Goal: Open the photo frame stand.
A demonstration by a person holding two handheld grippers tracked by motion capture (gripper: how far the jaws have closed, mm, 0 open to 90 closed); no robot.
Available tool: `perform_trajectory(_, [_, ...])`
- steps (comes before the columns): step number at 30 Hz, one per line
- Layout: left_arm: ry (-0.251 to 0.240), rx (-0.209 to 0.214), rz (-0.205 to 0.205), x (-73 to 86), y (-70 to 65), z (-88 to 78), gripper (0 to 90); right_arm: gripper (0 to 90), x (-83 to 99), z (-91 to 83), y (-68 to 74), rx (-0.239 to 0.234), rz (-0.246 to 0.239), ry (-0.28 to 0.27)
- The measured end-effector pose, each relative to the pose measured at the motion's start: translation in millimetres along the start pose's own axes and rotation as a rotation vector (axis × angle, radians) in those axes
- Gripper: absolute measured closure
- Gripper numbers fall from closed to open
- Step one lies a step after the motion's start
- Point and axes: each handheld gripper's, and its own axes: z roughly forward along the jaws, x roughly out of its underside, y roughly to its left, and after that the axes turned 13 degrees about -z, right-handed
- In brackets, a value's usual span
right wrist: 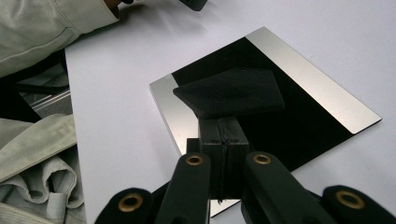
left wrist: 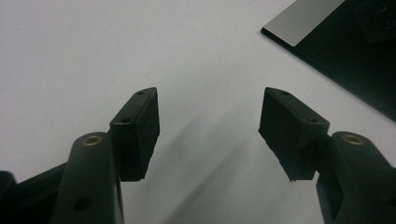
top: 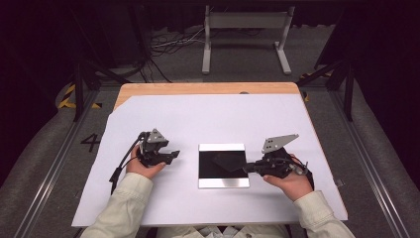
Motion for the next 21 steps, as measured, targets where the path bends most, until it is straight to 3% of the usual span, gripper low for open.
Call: perform_trajectory(21, [-0.002, 0.002, 0.000, -0.1, 0.4, -0.2, 38.5, 88.6, -1.3, -2.4, 0.7, 0.003, -0.033, 0.053])
